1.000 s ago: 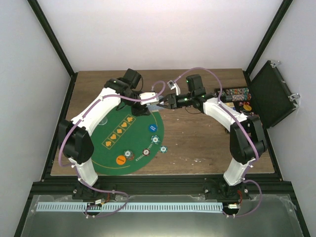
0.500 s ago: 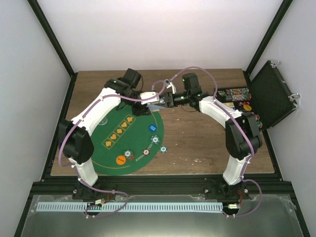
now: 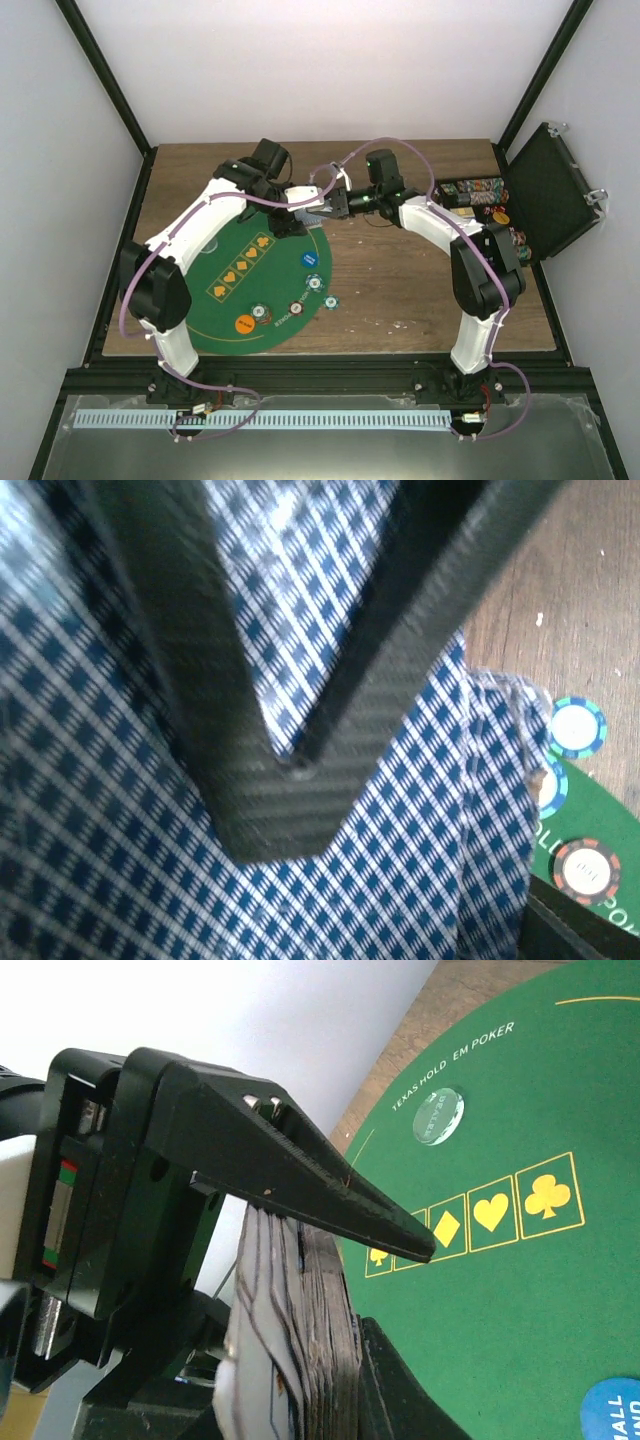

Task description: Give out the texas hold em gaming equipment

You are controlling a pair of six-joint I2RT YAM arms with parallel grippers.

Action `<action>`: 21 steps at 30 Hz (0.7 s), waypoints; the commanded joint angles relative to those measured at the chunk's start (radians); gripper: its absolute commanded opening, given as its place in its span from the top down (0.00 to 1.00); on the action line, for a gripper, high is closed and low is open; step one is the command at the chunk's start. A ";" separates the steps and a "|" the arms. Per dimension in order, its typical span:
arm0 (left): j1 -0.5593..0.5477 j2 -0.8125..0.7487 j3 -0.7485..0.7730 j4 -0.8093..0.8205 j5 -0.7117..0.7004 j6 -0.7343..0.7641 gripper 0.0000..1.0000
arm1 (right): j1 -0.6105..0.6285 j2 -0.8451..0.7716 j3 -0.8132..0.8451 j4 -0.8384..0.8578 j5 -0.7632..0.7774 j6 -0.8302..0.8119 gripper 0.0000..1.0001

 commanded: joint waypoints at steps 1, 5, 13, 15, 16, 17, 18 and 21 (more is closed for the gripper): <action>-0.015 0.037 0.020 0.078 0.008 0.007 0.25 | 0.018 -0.005 -0.006 0.028 -0.040 0.021 0.99; -0.015 0.068 0.054 0.082 0.004 -0.025 0.21 | 0.018 -0.010 -0.014 0.043 -0.044 0.032 0.99; -0.017 0.069 0.056 0.073 0.025 -0.020 0.46 | 0.019 -0.014 -0.013 0.029 -0.043 0.014 0.98; -0.017 0.063 0.054 0.069 0.033 -0.017 0.49 | 0.020 -0.015 -0.012 0.013 -0.025 0.000 0.93; -0.018 0.062 0.051 0.067 0.033 -0.016 0.49 | 0.019 -0.015 -0.010 0.002 -0.021 -0.006 0.89; -0.018 0.061 0.048 0.065 0.032 -0.014 0.49 | 0.018 -0.019 -0.009 -0.007 -0.014 -0.014 0.86; -0.016 0.059 0.045 0.064 0.032 -0.012 0.49 | 0.019 -0.021 -0.008 -0.012 -0.011 -0.019 0.81; -0.015 0.057 0.030 0.059 0.026 -0.008 0.49 | 0.018 -0.035 -0.007 -0.028 -0.001 -0.032 0.71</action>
